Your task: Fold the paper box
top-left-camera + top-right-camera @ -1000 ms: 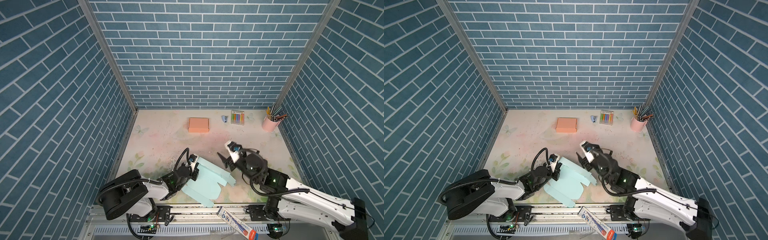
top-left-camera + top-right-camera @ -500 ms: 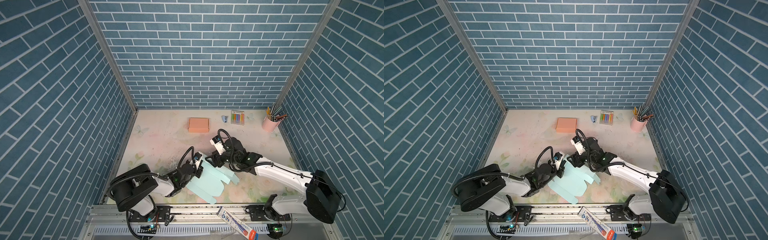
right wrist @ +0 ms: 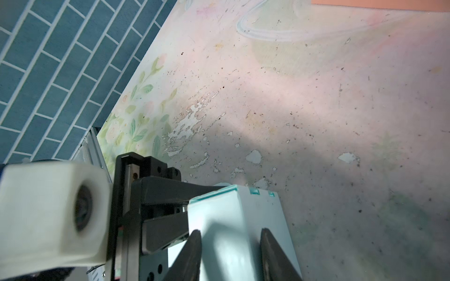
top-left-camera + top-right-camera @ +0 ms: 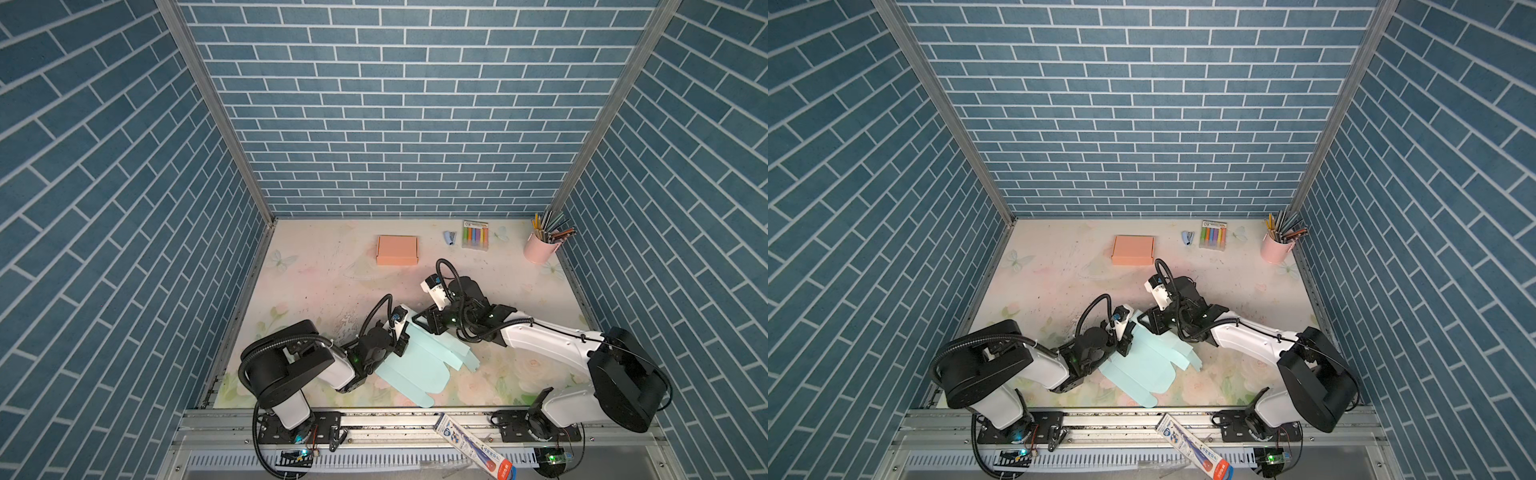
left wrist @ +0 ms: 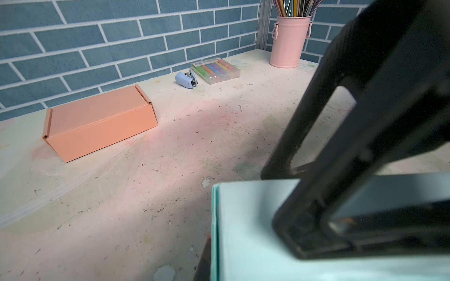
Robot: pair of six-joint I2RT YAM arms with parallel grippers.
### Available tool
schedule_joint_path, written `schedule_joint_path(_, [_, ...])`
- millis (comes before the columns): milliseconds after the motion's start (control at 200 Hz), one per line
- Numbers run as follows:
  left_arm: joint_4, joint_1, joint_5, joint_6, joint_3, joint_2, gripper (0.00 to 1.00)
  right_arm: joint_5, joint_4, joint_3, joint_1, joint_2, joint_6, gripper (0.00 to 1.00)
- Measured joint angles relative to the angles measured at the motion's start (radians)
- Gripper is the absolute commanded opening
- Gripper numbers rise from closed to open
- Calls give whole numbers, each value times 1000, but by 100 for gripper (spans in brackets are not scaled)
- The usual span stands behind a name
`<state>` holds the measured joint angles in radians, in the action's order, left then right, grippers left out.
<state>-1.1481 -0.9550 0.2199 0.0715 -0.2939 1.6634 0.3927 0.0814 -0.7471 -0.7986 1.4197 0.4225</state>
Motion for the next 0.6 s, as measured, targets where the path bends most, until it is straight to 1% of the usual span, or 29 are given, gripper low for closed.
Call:
schedule_joint_path(115, [-19,0,1,5,0,16,7,3,29,17,3,0,19,35])
schedule_joint_path(265, [-34,0,3,15,1,29,11,13,85,50,10,0,45,33])
schedule_joint_path(600, [-84,-1,6,25,13,54,12,14,98,59,7,0,53,31])
